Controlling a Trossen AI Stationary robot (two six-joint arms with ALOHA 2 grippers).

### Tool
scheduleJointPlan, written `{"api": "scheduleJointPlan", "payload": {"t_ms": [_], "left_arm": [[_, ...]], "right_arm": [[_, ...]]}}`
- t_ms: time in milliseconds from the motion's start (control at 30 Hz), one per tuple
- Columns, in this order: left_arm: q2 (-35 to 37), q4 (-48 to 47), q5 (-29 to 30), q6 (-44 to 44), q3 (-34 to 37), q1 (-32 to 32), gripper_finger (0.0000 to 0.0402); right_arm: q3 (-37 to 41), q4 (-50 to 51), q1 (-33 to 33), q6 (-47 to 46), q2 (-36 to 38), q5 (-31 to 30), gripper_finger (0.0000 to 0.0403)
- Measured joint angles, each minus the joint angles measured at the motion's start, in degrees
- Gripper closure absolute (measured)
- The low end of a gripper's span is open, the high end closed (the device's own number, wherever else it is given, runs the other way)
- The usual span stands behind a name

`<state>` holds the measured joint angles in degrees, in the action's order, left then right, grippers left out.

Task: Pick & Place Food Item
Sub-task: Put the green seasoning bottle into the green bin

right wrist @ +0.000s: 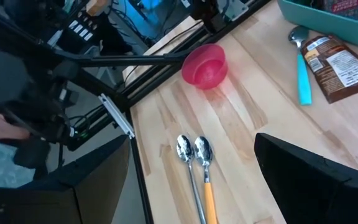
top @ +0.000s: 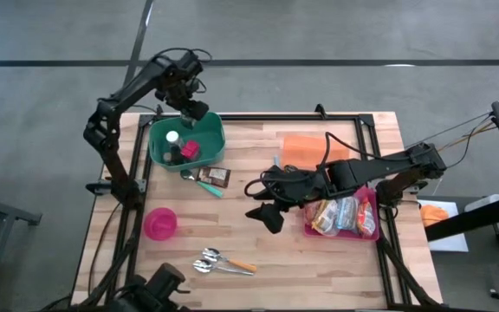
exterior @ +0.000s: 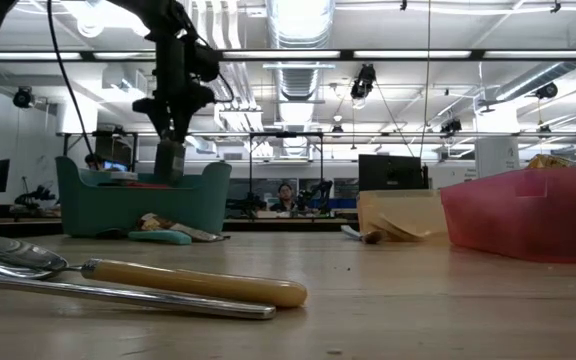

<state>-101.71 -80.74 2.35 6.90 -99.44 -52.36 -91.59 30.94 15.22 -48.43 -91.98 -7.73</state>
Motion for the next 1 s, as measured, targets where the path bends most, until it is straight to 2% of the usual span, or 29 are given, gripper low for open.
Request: {"api": "scheduleJointPlan", "payload": {"t_ms": [267, 633, 1000], "left_arm": [[1.1, 5.5, -0.6, 0.4, 9.0, -0.1, 0.0208], [7.1, 17.0, -3.7, 2.9, 23.3, -0.1, 0.0208], [8.0, 20.9, -3.9, 5.5, 28.9, -0.1, 0.0208]], "right_arm": [[0.0, 0.0, 0.0, -1.4, 0.0, 0.0, 0.0065], [0.0, 0.0, 0.0, -1.6, 0.0, 0.0, 0.0065], [0.0, 0.0, 0.0, -1.9, 0.0, 0.0, 0.0065]]}}
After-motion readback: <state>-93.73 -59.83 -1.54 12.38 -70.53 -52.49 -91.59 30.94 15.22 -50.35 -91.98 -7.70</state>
